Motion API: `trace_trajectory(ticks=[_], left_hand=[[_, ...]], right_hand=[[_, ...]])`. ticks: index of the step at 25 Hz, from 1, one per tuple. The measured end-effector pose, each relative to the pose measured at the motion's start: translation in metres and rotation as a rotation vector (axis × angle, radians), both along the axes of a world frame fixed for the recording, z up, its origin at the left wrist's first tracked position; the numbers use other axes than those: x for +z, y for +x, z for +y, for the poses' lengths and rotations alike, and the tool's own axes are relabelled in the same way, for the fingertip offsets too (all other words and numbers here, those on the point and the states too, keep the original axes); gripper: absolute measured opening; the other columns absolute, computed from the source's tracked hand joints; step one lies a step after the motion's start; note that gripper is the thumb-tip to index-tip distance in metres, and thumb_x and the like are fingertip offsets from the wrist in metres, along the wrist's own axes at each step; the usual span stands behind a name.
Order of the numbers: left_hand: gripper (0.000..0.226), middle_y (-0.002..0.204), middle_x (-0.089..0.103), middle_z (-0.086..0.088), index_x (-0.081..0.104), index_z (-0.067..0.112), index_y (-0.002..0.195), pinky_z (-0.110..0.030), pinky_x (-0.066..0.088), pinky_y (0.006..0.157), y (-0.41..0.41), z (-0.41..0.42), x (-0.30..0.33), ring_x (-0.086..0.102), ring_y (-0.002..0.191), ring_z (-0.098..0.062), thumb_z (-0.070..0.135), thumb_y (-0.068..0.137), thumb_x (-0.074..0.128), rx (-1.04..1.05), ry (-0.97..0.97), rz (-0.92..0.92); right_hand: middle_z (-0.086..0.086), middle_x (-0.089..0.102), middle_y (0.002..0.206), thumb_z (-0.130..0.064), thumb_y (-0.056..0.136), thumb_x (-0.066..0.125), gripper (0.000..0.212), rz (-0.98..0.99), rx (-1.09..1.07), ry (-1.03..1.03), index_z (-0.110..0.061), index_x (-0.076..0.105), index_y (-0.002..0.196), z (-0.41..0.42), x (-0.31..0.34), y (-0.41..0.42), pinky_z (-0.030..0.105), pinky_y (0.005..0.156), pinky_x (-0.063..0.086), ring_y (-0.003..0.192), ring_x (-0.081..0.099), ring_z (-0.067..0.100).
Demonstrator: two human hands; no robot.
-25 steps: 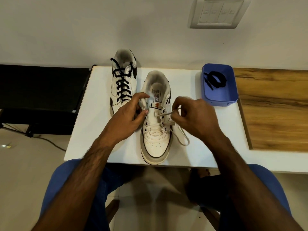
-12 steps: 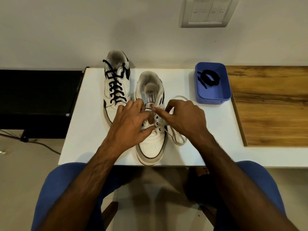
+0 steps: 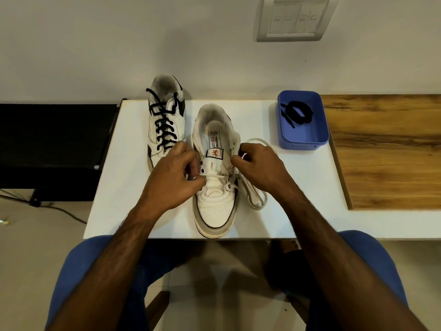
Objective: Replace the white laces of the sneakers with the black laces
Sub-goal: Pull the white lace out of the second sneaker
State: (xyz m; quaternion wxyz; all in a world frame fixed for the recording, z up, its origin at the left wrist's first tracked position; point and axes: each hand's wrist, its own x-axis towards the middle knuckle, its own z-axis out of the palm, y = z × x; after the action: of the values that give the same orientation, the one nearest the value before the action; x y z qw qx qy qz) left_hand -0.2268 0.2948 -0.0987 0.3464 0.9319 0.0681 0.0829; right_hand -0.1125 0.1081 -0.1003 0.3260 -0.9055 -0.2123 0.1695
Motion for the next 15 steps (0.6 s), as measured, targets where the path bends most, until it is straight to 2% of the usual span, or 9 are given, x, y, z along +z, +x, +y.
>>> trace_trajectory(ticks=[2,5,8,10,13,15], left_hand=[[0.018,0.093,0.045,0.010,0.057,0.021,0.085,-0.032,0.041,0.066,0.001,-0.001,0.002,0.049,0.078,-0.011,0.030,0.075,0.069,-0.030,0.145,-0.062],[0.029,0.100,0.048,0.005,0.069,0.022,0.105,-0.034,0.037,0.075,0.003,-0.011,-0.002,0.052,0.091,-0.016,0.037,0.081,0.078,-0.127,0.297,-0.089],[0.017,0.098,0.050,0.001,0.074,0.020,0.095,-0.036,0.033,0.077,0.005,-0.018,-0.010,0.054,0.095,-0.023,0.032,0.084,0.079,-0.144,0.399,-0.118],[0.013,0.097,0.051,0.003,0.070,0.016,0.088,-0.039,0.037,0.078,0.005,-0.013,-0.005,0.056,0.093,-0.022,0.026,0.084,0.076,-0.111,0.314,-0.134],[0.011,0.094,0.050,0.001,0.061,0.009,0.078,-0.041,0.045,0.077,0.000,0.004,0.008,0.055,0.088,-0.020,0.017,0.077,0.069,0.055,0.054,-0.222],[0.009,0.095,0.049,-0.002,0.059,0.009,0.078,-0.045,0.048,0.077,-0.005,0.013,0.012,0.054,0.091,-0.022,0.016,0.076,0.064,0.149,0.034,-0.244]], right_hand=[[-0.007,0.065,0.071,-0.042,0.091,0.053,0.024,-0.005,0.013,0.016,-0.024,0.068,0.089,0.000,-0.002,0.001,0.029,0.060,0.043,0.065,0.060,0.013],[-0.007,0.066,0.073,-0.044,0.091,0.052,0.026,-0.018,0.010,0.030,-0.024,0.068,0.091,0.000,-0.005,0.001,0.031,0.063,0.050,0.067,0.062,0.013],[-0.007,0.067,0.076,-0.044,0.092,0.052,0.025,-0.024,0.012,0.031,-0.024,0.068,0.092,0.001,-0.006,0.001,0.031,0.064,0.051,0.069,0.062,0.013],[-0.007,0.066,0.076,-0.044,0.092,0.052,0.025,-0.020,0.014,0.026,-0.024,0.068,0.093,0.000,-0.005,0.002,0.030,0.062,0.048,0.068,0.062,0.013],[-0.009,0.065,0.075,-0.043,0.092,0.052,0.025,-0.016,0.009,0.020,-0.024,0.068,0.092,0.000,-0.005,0.002,0.029,0.062,0.047,0.067,0.061,0.012],[-0.009,0.065,0.074,-0.043,0.092,0.053,0.025,-0.025,0.005,0.013,-0.024,0.068,0.091,0.000,-0.004,0.002,0.029,0.062,0.048,0.066,0.061,0.012]])
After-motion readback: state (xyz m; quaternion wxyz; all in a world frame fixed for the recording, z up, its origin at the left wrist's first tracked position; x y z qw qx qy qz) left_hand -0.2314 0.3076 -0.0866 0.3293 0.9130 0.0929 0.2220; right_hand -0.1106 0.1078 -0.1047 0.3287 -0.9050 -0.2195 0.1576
